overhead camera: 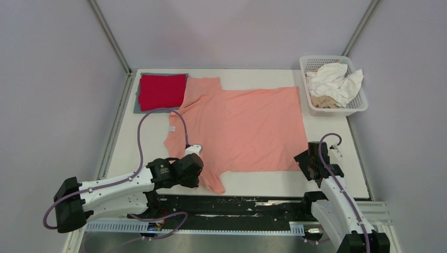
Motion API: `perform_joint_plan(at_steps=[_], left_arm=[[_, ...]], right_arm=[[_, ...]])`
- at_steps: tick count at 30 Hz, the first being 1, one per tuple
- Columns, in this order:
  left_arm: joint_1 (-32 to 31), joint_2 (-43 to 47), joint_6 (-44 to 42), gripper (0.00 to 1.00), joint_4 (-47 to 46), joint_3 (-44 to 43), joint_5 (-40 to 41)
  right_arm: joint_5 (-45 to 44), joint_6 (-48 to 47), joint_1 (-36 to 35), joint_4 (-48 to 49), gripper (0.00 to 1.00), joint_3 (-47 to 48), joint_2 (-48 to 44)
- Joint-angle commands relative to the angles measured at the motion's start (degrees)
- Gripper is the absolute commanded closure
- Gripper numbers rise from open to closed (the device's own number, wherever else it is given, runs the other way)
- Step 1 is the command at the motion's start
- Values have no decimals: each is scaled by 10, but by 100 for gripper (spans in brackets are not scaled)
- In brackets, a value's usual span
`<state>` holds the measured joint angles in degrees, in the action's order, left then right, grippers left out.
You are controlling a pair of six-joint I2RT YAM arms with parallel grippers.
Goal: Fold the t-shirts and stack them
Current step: Grab the side of the flattened tshirt closest away from the robot with both arms
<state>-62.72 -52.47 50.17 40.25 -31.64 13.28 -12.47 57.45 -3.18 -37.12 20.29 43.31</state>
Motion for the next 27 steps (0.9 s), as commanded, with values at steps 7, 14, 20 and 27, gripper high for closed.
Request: perform_joint_plan(at_steps=[7,14,20,27], left_arm=[[17,5,-7,100,-13,-13,25],[27,14,1,100,-11,-15,30],[32,23,4,100,-14,-18,39],[47,41,-4,100,-38,-24,63]], right_arm=[[-36,20,1,31,60,-44,-65],[-26,2,2,66,65,-52,-21],[-18,-12,2,89,82,-55,-5],[-13,-52,1,107,100,-43,-26]])
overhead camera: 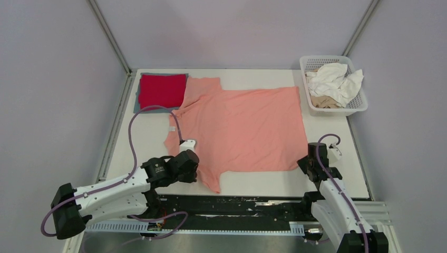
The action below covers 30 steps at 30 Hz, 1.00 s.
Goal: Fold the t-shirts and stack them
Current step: Grab the side of the flattened tshirt closest away from the robot with both arms, then fold the flattened tshirt in 1/3 of the way
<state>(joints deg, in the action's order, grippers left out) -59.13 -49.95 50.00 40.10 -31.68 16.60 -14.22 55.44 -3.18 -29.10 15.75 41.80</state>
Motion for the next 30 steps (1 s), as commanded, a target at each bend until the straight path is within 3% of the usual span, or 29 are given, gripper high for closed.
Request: perform_joint_plan(at_steps=[1,10,22,30], left_arm=[[20,19,-5,100,-41,-26,29],[124,-12,-53,100,-150,-54,-13],[264,-128,-66,100,-125,-156,-47],[314,-206,-88,100,-125,-222,-45]], right_arm=[[8,-39,1,30,100,11,-11],[68,-107,1,75,100,117,116],[77,-107,1,99,100,230,245],[60,-130,1,104,100,284,305]])
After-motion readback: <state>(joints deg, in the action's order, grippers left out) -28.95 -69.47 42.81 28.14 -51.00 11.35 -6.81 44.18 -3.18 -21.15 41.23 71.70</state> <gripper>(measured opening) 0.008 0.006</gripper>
